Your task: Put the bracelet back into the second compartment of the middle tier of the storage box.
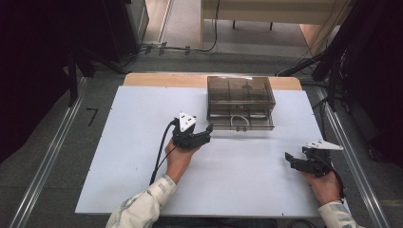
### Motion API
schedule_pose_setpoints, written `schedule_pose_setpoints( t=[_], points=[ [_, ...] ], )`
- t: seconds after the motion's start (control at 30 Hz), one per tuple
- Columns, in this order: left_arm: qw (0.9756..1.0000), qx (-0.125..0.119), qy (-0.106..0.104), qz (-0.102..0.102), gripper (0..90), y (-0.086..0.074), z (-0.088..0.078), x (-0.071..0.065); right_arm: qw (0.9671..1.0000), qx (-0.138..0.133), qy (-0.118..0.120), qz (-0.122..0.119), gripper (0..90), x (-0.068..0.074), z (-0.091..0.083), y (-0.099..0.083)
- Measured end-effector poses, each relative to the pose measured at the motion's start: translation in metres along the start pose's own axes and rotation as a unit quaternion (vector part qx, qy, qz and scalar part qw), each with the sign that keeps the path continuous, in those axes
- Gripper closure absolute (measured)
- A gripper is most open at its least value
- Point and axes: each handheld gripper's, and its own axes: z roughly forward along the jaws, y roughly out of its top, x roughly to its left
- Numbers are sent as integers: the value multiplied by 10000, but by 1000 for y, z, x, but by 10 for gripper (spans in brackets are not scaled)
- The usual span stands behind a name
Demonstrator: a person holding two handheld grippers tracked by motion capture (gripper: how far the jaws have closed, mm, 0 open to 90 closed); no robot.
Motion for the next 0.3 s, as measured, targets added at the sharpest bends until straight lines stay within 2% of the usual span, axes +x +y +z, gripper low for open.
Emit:
schedule_pose_setpoints(
  t=[0.3],
  points=[
    [9997,-19,199,-101,298,-9,-17,18,10000,8,-9,-6,225,1,1,0]
  ],
)
